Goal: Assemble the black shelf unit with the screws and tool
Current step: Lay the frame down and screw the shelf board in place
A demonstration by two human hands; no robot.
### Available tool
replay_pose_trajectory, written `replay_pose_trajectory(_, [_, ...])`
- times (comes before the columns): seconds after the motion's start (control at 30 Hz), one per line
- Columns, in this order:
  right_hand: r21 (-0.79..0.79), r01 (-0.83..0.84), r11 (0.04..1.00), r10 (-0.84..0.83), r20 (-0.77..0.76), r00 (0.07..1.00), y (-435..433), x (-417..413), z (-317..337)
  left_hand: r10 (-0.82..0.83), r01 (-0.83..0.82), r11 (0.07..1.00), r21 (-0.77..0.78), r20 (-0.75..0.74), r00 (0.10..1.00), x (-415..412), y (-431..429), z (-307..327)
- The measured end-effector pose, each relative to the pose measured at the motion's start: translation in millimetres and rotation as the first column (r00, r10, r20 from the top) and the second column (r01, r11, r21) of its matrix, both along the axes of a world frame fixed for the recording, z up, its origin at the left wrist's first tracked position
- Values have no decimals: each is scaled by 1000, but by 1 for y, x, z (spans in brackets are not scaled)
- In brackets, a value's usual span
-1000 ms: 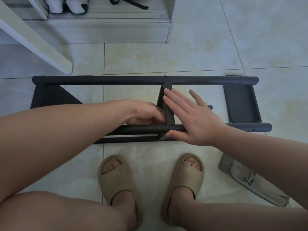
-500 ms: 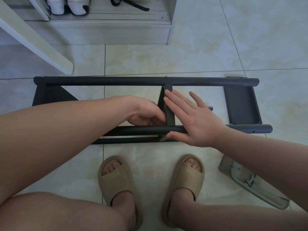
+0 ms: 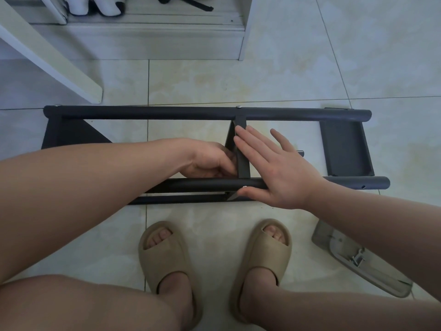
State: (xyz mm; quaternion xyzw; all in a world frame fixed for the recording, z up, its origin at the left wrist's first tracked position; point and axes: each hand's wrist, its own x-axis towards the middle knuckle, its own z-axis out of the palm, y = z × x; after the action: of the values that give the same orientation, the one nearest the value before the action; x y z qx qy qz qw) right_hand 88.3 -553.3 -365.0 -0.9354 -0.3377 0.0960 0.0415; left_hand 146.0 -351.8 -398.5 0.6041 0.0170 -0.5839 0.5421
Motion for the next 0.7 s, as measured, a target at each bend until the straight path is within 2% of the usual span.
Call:
replay_pose_trajectory(0.3, [2,-1,1000,1,-5,1000,0,-1,1,70,-69,991,-116,3,998,-8,1,-1])
replay_pose_trajectory(0.7, [14,-2,1000,2,11,1000,-1,0,-2,59,-63,989,-132,-35,998,-9,4,-10])
